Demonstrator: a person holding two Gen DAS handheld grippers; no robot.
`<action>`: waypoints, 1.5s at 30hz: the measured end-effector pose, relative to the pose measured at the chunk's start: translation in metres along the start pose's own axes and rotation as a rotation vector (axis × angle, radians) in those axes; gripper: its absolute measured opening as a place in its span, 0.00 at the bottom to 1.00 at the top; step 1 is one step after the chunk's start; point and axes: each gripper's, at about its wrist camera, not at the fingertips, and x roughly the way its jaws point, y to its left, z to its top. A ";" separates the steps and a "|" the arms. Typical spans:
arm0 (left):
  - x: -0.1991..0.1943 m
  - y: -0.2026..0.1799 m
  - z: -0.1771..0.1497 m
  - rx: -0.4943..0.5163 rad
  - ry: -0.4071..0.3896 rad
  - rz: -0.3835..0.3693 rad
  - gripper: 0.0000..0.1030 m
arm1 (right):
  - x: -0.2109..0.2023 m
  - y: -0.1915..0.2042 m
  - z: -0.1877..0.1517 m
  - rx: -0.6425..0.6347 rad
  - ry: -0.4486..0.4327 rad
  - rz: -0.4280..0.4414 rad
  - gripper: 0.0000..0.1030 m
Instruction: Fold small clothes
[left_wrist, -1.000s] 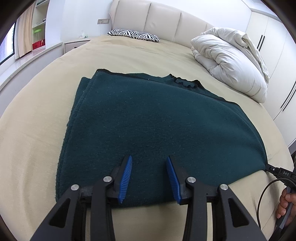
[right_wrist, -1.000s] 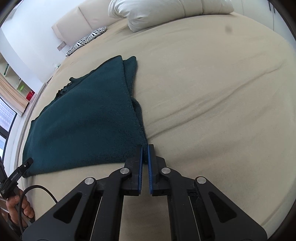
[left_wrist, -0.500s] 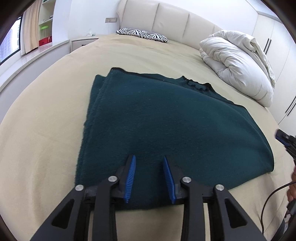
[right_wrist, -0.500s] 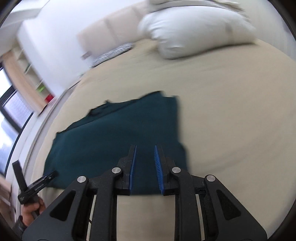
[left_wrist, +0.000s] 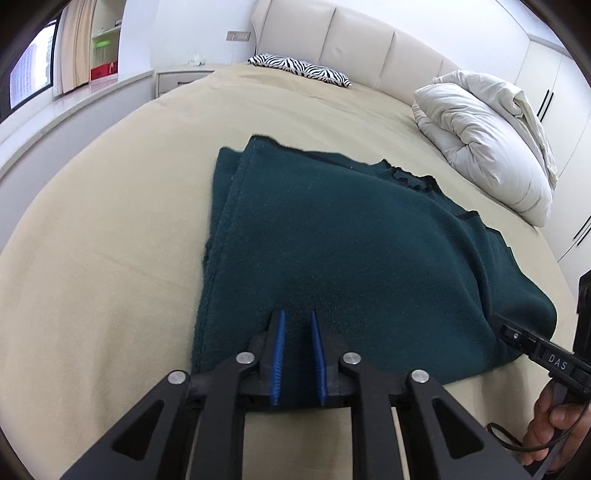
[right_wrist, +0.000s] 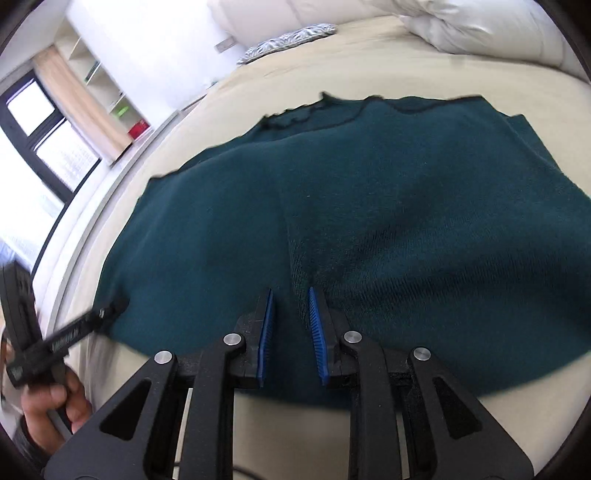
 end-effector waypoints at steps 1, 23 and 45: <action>-0.004 -0.003 0.002 0.009 -0.018 0.006 0.34 | -0.004 0.003 0.002 -0.025 0.012 -0.013 0.19; 0.030 -0.014 0.007 0.097 -0.014 0.060 0.49 | -0.012 -0.131 0.085 0.111 -0.070 -0.303 0.08; 0.031 -0.014 0.006 0.092 -0.032 0.037 0.53 | -0.065 -0.182 0.093 0.324 -0.269 -0.110 0.15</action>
